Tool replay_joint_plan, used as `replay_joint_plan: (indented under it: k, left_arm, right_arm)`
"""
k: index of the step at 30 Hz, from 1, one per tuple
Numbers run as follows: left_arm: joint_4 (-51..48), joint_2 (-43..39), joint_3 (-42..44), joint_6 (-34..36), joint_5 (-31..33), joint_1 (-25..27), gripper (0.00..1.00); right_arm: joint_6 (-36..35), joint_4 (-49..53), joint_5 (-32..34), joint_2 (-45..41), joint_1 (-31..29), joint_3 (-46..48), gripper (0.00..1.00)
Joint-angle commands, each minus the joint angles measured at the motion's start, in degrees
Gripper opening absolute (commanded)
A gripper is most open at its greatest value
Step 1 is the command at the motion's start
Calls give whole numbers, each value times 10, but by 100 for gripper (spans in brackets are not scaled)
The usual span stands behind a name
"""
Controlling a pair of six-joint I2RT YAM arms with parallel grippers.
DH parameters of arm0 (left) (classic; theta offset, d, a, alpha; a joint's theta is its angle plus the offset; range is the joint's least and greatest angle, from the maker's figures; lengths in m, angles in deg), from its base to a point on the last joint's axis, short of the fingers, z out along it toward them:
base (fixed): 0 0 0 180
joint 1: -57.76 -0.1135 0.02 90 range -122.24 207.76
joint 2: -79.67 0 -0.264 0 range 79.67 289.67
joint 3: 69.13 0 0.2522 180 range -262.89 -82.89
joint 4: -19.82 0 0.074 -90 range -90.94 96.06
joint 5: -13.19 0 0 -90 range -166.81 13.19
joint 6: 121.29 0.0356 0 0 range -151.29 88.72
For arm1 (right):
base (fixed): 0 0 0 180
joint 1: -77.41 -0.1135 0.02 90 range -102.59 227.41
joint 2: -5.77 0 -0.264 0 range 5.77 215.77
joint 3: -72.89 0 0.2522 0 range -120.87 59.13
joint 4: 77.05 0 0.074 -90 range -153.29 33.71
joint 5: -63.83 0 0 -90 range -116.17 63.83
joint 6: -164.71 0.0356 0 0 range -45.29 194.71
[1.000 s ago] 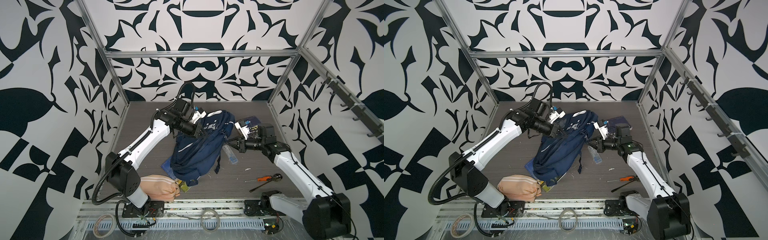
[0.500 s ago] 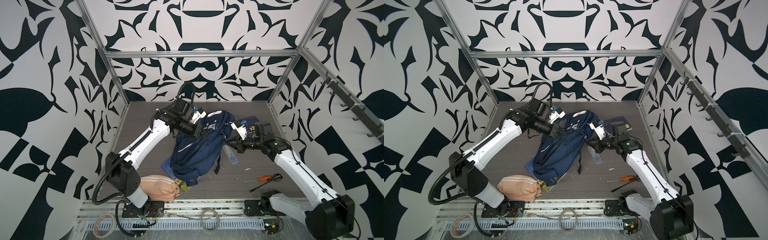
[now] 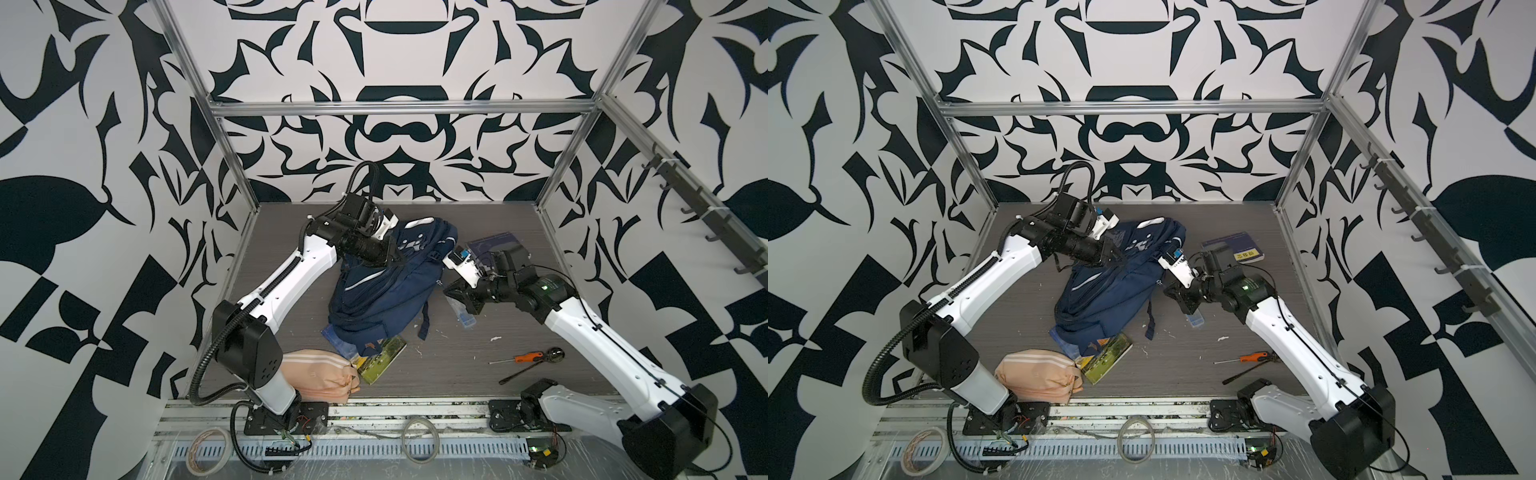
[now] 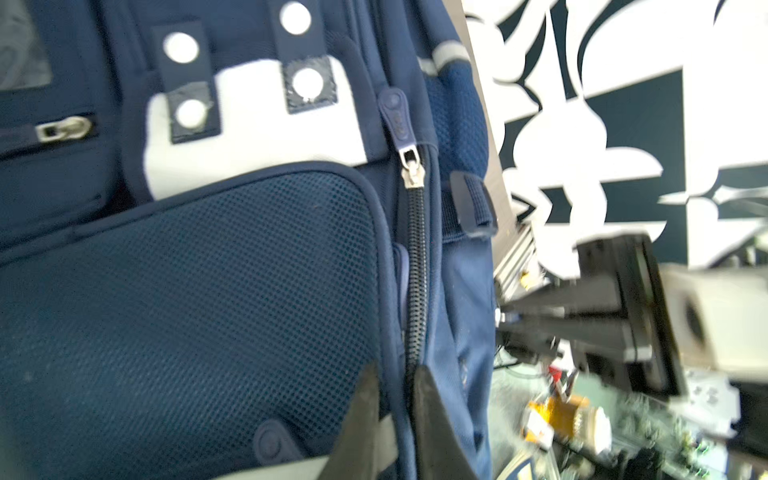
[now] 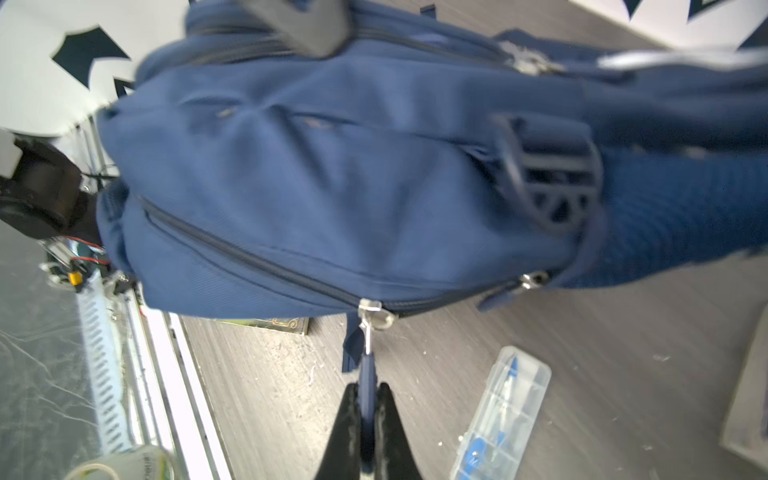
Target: Pack the student bag
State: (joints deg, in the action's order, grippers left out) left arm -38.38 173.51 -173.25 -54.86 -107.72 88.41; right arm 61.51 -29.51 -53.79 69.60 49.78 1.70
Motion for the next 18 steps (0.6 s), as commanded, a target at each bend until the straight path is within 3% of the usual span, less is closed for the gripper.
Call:
replay_joint_plan:
  k: [1, 8, 14, 15, 17, 18]
  left_arm:
    - [96, 13, -27, -100, 83, -26, 0]
    - [185, 64, -55, -263, 138, -28, 0]
    - [214, 124, -99, -280, 124, -26, 0]
    - [211, 125, -102, -266, 123, -27, 8]
    - [181, 113, -105, -204, 128, -30, 59]
    - [159, 102, -100, -165, 130, -34, 74]
  right_arm:
    - [-33, 47, 5, 9, -50, -41, 0]
    - [-5, -25, 33, 61, -120, -44, 0]
    - [36, -109, 55, 88, -139, -33, 0]
    - [46, -124, 67, 80, -138, -20, 0]
    - [74, -145, 71, 67, -119, 6, 0]
    - [85, -144, 64, 65, -103, 13, 0]
